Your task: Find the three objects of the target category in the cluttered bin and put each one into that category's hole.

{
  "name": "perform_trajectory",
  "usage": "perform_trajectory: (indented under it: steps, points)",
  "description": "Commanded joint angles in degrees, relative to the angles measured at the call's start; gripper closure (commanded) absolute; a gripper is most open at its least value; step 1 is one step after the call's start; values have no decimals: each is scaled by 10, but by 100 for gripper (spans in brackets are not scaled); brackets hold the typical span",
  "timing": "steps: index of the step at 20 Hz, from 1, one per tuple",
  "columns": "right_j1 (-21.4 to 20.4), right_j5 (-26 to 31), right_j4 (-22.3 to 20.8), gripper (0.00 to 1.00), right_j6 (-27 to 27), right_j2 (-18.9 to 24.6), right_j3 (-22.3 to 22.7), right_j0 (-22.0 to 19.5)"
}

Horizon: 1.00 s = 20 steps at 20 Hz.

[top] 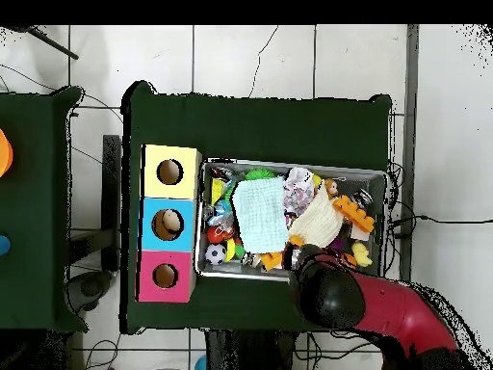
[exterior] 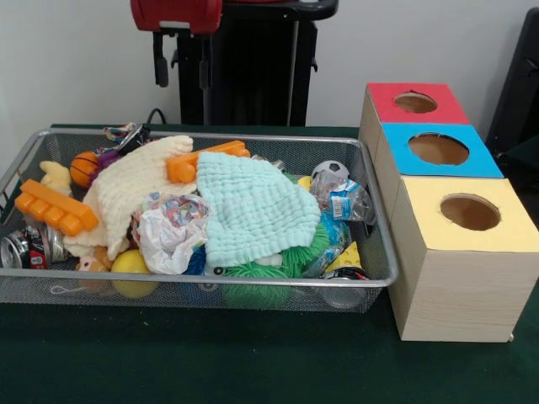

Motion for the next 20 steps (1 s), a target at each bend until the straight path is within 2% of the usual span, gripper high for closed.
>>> perform_trajectory:
  steps: [1,3,8,20]
  points:
    - [12,18,-6,0,65,-22,-22,14]
    - [41,5,-23,0,58,-27,-53,17]
    - [62,14,-22,0,50,-32,-83,18]
    - [67,-12,-19,0,60,-45,-64,23]
